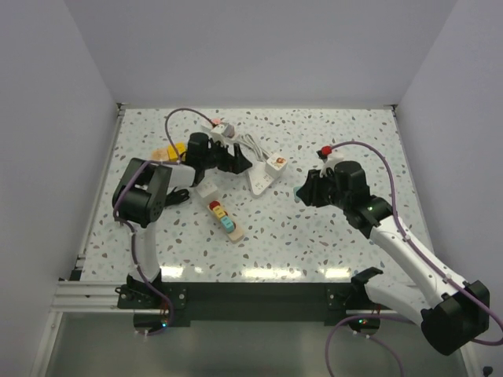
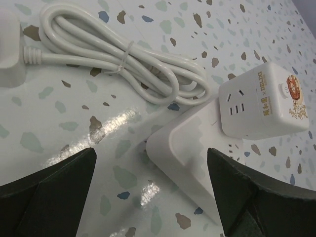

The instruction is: Insert the plug

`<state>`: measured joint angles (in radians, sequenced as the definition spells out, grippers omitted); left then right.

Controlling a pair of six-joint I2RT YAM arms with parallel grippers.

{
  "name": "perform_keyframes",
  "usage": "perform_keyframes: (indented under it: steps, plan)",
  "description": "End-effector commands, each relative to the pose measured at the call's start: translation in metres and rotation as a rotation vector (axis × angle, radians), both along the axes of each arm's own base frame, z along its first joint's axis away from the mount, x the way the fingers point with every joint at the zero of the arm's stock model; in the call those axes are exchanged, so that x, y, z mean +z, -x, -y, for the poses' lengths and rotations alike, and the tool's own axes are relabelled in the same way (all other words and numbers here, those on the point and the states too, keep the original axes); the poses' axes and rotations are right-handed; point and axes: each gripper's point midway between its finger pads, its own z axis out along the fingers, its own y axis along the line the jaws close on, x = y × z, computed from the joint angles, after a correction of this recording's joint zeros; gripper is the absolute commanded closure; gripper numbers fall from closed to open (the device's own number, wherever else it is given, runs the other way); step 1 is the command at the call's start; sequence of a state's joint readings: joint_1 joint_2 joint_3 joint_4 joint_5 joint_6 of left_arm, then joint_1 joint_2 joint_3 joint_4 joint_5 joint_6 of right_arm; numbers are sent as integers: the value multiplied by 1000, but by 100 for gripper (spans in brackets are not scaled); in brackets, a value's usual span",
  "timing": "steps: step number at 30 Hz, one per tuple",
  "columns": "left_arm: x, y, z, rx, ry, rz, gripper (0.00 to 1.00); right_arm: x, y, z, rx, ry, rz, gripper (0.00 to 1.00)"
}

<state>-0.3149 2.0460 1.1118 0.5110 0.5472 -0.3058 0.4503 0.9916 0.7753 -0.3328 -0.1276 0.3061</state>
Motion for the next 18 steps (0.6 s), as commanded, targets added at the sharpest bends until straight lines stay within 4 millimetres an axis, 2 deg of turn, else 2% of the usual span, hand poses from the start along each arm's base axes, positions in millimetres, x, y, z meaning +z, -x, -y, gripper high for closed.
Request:
perform_keyframes:
  steps: [1,7,13,15,18]
  plan:
    - [-1,10,5,-7,85,-53,0,10,-4,-5,25,-27,50,100]
    - [-12,21,13,-44,154,-99,1,6,-5,-8,32,-34,46,100]
    - [-5,16,17,-33,219,-91,3,4,-3,-6,33,-29,45,100]
    - [-5,15,20,-36,235,-96,6,7,-3,-5,31,-27,54,100]
    - [-4,15,23,-50,266,-108,16,8,-2,-2,23,-22,60,100]
